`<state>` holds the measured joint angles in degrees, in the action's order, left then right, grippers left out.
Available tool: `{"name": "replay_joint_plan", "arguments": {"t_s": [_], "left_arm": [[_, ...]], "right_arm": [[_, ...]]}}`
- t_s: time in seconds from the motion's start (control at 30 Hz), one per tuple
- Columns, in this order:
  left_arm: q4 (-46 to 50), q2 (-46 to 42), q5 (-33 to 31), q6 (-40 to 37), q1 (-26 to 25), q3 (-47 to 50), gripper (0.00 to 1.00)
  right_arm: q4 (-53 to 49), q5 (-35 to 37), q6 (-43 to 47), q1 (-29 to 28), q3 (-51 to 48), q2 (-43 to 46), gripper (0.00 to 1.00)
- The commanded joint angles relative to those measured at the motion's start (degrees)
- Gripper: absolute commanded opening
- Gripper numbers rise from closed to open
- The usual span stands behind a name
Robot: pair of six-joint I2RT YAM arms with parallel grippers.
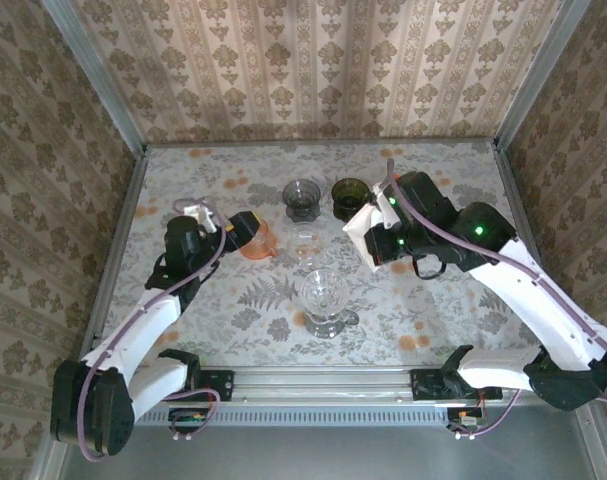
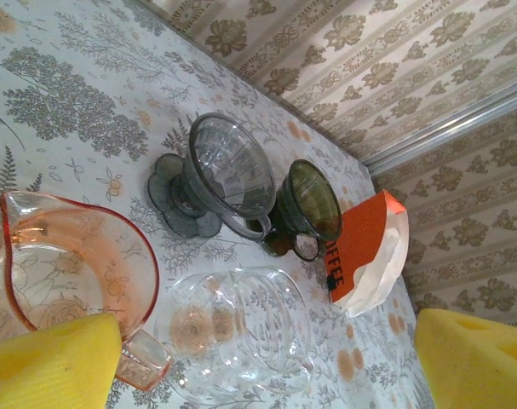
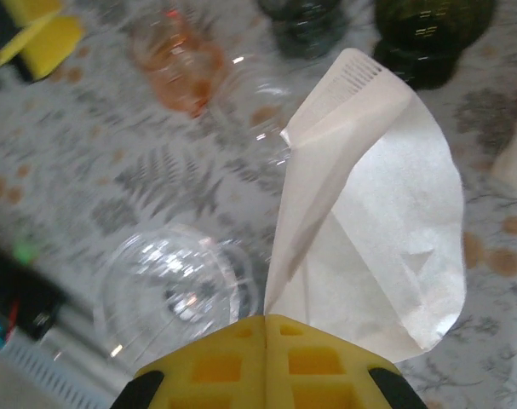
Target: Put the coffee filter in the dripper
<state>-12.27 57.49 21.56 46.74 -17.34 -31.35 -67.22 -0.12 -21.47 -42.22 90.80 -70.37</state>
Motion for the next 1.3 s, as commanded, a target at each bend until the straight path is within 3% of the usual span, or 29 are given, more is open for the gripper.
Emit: {"name": "replay_joint_plan", "arguments": {"t_s": [0.0, 0.23, 0.5, 0.83, 1.27], "left_arm": [[4.0, -1.5, -1.5, -2.6, -1.6, -1.9, 0.91], [7.2, -4.2, -1.8, -3.2, -2.6, -2.1, 0.90], [9.7, -8.1, -1.8, -4.3, -2.7, -2.5, 0.90], [9.6, -8.8, -1.0, -4.6, -2.7, -2.0, 0.90], [8.3, -8.7, 0.3, -3.6, -2.7, -0.8, 0.89]], "right_arm": [[-10.9, -2.5, -2.9, -5.2, 5.3, -2.0, 0.00], [-20.9, -2.0, -5.6, -13.3, 15.5, -12.0, 0.00], [-30.0, -0.4, -6.6, -15.7, 23.2, -22.7, 0.00], [-25.8, -1.8, -6.2, -16.8, 24.9, -29.0, 0.00], [-16.6, -5.0, -5.9, -17.2, 16.7, -30.6, 0.00]]}}
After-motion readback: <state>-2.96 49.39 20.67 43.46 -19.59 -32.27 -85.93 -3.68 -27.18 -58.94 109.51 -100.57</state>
